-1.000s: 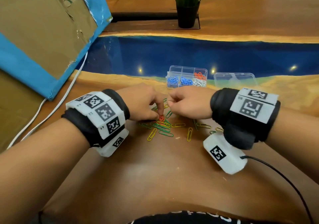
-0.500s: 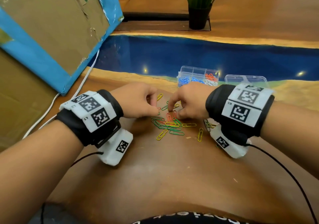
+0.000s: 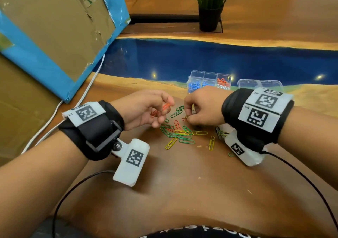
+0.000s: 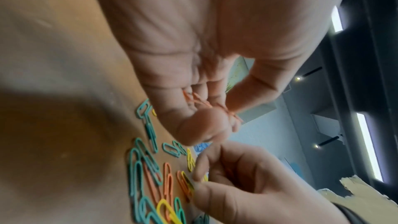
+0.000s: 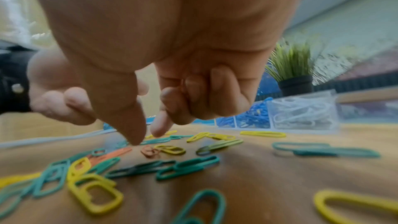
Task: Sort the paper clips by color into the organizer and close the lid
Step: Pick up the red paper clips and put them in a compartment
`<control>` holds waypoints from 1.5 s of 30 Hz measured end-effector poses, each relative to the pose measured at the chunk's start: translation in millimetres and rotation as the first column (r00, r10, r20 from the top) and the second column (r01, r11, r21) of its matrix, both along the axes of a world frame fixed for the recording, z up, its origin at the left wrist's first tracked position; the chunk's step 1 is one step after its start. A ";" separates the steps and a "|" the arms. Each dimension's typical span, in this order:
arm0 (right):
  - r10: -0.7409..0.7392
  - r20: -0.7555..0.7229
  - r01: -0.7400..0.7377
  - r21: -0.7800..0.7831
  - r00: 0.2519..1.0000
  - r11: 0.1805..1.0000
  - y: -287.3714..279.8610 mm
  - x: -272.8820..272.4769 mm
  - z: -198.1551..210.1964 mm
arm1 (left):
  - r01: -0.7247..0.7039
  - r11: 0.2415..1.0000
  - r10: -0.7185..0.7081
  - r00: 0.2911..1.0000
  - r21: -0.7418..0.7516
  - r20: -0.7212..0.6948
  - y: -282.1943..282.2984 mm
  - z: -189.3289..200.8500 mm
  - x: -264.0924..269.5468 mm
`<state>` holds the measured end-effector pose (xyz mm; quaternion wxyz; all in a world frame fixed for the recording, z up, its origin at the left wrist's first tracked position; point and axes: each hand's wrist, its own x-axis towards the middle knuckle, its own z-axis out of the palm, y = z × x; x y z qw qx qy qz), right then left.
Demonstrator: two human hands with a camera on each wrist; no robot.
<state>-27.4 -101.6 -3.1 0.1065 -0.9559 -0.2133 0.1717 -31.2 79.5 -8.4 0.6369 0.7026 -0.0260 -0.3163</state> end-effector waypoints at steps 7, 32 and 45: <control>0.058 0.086 -0.049 -0.105 0.995 0.993 10.5 2.3 0.4 | 0.019 0.987 -0.018 1.000 0.158 -0.007 -4.2 2.6 1.2; -0.071 -0.711 0.617 0.552 0.700 0.561 6.3 9.2 0.3 | 0.052 0.409 -0.692 0.669 0.911 0.272 -4.9 7.0 -4.6; -0.123 0.098 0.122 0.014 0.988 0.992 39.5 24.9 4.8 | 0.018 0.309 -0.707 0.673 0.951 0.217 -6.9 8.3 -3.6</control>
